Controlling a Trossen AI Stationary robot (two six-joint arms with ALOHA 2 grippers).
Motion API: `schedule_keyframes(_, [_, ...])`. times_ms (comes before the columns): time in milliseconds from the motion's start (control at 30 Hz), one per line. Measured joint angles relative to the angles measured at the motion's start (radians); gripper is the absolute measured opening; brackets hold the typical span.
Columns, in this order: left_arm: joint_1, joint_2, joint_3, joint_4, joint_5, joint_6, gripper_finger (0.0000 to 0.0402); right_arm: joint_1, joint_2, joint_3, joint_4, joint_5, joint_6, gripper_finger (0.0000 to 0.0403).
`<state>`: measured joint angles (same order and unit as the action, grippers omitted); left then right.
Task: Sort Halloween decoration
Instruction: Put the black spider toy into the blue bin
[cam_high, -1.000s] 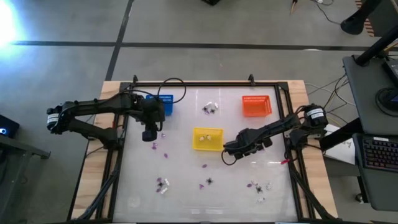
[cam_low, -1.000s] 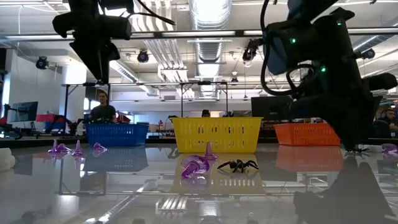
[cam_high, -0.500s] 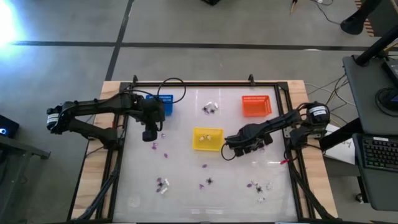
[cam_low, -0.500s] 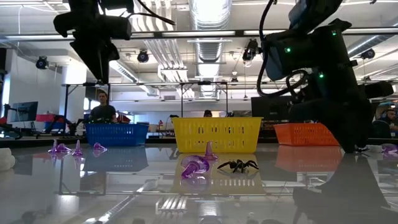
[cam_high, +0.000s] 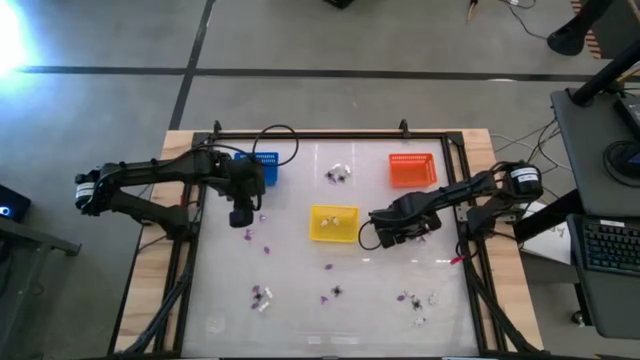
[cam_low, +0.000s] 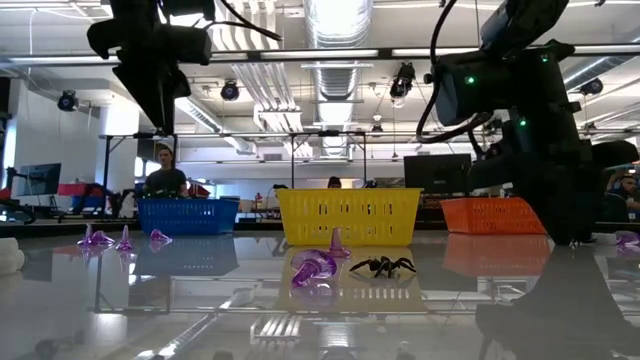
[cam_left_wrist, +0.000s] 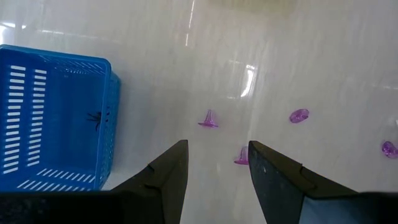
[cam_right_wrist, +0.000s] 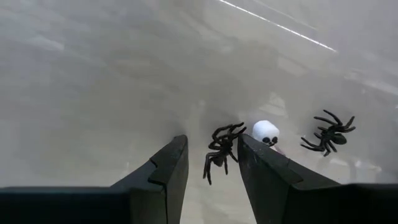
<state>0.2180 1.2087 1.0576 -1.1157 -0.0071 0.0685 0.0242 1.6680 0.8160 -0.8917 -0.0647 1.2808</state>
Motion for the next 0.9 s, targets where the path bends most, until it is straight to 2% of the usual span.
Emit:
schedule_keyframes(200, [0.000,0.000,0.000,0.000,0.000,0.000,0.0151,0.000,-0.001,-0.015,0.019,-0.008,0.002,0.0117])
schedule_keyframes(533, [0.000,0.000,0.000,0.001,0.000,-0.008,0.0151,0.001,-0.005,-0.015,0.033,-0.013,0.000,0.0017])
schedule_keyframes(833, [0.000,-0.004,0.000,-0.031,0.000,0.020,0.0147,0.003,-0.114,0.016,0.010,0.013,0.031,0.0011])
schedule_keyframes(900, [0.000,-0.011,0.000,-0.035,0.000,0.033,0.0143,0.004,-0.152,0.022,0.009,0.055,0.049,0.0010])
